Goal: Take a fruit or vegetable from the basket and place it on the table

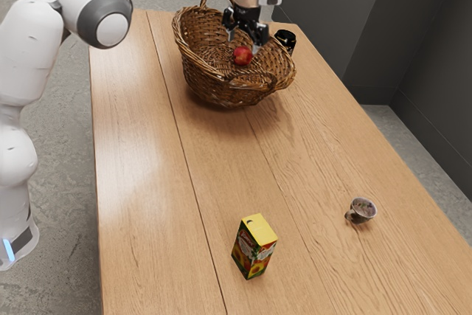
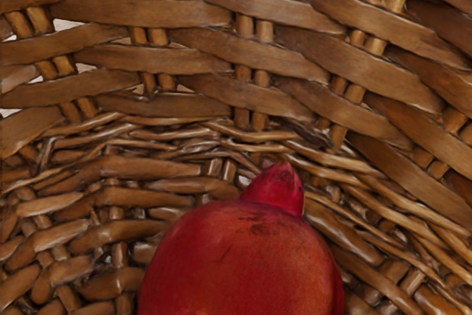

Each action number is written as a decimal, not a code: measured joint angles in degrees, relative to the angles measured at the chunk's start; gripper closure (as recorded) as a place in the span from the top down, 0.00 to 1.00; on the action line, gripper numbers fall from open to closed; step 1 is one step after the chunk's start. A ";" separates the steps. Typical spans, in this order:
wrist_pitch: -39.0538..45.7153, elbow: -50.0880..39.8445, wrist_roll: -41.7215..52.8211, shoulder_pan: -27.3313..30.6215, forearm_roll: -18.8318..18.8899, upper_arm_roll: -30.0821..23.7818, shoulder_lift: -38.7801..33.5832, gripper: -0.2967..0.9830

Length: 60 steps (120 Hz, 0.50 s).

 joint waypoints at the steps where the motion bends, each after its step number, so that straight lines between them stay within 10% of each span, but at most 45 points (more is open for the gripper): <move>1: 0.04 -0.01 0.11 0.02 -0.01 0.02 0.04 0.77; 60: 4.10 -4.29 3.94 -0.24 -0.15 0.21 -0.22 0.77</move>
